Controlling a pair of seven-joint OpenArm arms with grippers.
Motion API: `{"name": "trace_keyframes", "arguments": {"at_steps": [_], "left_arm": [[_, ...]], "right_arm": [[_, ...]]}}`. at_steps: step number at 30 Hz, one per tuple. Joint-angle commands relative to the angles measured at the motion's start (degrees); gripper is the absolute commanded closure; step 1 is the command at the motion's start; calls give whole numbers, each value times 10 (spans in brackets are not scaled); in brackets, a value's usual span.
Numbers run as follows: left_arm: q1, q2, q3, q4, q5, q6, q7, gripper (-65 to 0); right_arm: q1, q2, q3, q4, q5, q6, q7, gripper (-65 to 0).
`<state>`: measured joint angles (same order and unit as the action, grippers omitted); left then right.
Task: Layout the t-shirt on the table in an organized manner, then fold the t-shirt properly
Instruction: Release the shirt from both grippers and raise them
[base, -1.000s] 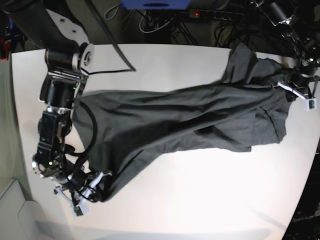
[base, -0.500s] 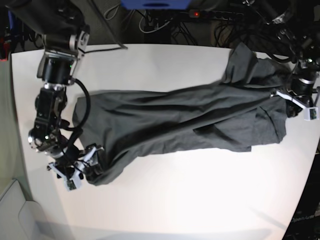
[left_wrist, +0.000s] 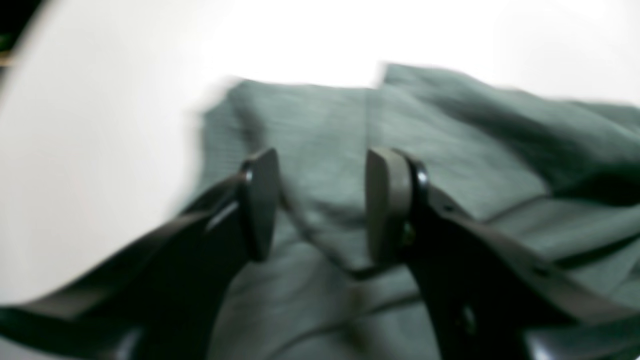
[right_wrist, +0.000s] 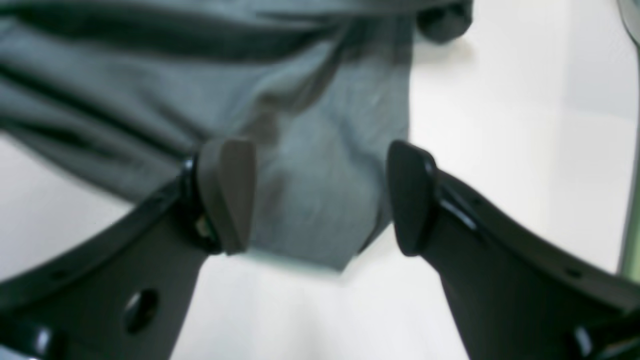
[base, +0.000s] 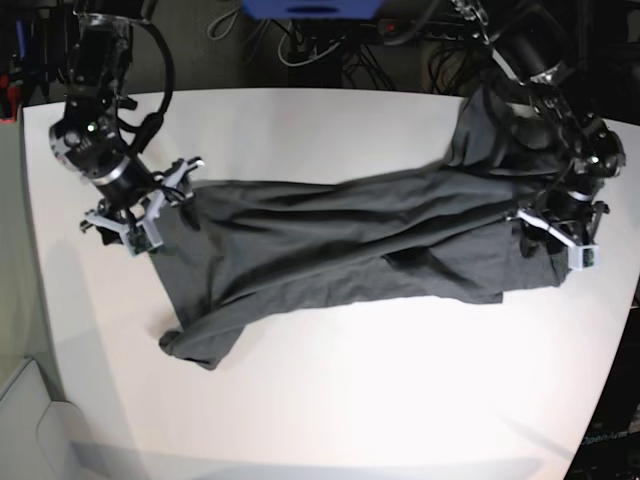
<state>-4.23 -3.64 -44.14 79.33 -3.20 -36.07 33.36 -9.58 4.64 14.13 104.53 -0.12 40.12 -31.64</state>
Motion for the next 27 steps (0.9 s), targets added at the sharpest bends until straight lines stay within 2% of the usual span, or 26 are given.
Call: {"name": "trace_keyframes", "arguments": {"at_steps": [1,6,13,19,27], "left_arm": [[-14,-12,0,-3,-7,2,-15,-272],[-26,-9,-2,-33,-7,3,-16,-271],[-23,-8,-3,-38,-8,3,-17,-271],[-22,4,-73,-38,-7,3,-16,-272],[-26,5,-75,-39,-7,3,-14,-272]], "right_arm": [[-7,5,2,22,8,-1,15,-418],[-52,7,2,59,8,-1,15,-418],[-65,5,2,66,8,-1,15,-418],[-65,4,2,66,8,-1,13,-418],[-65,3,2,65,8,-1,11,-418]]}}
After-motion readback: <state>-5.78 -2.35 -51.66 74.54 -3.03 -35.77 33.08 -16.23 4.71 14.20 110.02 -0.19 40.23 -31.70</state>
